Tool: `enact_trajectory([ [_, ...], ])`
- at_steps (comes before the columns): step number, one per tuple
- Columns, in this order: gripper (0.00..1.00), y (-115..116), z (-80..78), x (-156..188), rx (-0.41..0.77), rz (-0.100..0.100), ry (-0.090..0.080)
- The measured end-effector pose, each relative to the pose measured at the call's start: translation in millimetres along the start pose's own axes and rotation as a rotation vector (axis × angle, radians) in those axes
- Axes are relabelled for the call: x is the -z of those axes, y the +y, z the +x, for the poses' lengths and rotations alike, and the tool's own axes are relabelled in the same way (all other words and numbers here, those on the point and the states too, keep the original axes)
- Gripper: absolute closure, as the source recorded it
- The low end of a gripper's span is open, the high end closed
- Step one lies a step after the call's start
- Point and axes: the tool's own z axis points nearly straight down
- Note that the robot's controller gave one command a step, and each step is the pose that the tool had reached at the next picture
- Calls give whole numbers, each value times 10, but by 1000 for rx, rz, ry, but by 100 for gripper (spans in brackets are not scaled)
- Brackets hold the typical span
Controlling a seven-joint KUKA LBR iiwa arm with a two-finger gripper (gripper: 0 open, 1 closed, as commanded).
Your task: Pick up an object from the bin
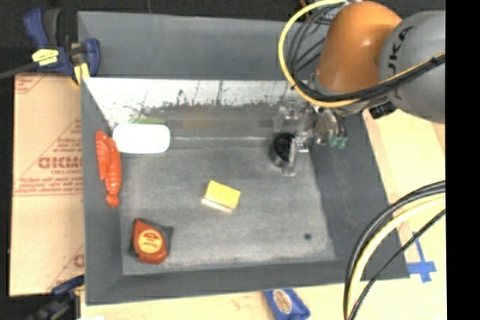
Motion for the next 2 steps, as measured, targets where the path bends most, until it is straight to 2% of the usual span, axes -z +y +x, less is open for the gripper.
enact_trajectory([
  [1, 0, 224, -157, -155, 8, -1, 2],
  [2, 0, 67, -167, -212, -19, -2, 4],
])
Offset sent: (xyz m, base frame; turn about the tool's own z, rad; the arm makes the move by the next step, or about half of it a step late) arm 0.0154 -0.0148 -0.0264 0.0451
